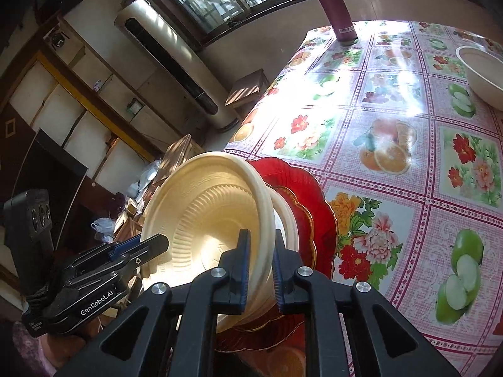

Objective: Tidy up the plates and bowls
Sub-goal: 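Carry the ribbed cream bowl with both tools over the red plate stack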

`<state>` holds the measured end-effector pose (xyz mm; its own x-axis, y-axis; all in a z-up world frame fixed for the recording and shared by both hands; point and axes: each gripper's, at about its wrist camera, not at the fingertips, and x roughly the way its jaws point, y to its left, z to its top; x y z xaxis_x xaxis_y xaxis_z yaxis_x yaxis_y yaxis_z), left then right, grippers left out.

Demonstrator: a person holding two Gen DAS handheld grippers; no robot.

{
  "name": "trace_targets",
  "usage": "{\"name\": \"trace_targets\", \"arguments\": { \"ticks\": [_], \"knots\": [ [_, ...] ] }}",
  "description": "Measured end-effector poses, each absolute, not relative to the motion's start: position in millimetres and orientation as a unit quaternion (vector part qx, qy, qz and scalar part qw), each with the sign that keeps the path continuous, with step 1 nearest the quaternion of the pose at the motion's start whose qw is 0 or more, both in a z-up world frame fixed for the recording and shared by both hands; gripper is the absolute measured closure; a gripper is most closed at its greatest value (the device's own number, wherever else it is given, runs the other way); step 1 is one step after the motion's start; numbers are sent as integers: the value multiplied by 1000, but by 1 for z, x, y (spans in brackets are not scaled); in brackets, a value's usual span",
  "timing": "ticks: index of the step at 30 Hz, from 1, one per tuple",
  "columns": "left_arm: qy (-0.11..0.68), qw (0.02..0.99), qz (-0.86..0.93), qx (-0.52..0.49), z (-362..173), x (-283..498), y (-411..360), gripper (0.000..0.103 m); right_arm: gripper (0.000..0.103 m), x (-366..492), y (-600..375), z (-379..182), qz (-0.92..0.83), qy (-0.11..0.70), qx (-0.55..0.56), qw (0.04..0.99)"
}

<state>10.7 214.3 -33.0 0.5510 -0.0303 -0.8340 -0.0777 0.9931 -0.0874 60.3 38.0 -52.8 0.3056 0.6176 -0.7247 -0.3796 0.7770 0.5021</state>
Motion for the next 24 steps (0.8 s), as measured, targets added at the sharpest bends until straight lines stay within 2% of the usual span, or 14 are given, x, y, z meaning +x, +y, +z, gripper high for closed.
{"name": "trace_targets", "arguments": {
  "ticks": [11, 14, 17, 19, 21, 24],
  "knots": [
    [492, 868, 13, -70, -47, 15, 219, 87, 88, 61, 47, -61, 302, 498, 102, 807],
    [492, 868, 12, -69, -47, 14, 220, 84, 88, 63, 47, -63, 302, 499, 106, 805],
    [491, 868, 10, -77, -46, 12, 223, 71, 88, 63, 48, -63, 303, 498, 106, 805],
    [487, 869, 11, -82, -44, 10, 225, 53, 87, 63, 48, -63, 304, 499, 107, 805],
    [483, 871, 11, -89, -41, 9, 227, 47, 85, 63, 46, -62, 307, 497, 110, 804],
    [478, 874, 14, -90, -38, 7, 229, 46, 84, 62, 44, -57, 308, 487, 113, 809]
  ]
}}
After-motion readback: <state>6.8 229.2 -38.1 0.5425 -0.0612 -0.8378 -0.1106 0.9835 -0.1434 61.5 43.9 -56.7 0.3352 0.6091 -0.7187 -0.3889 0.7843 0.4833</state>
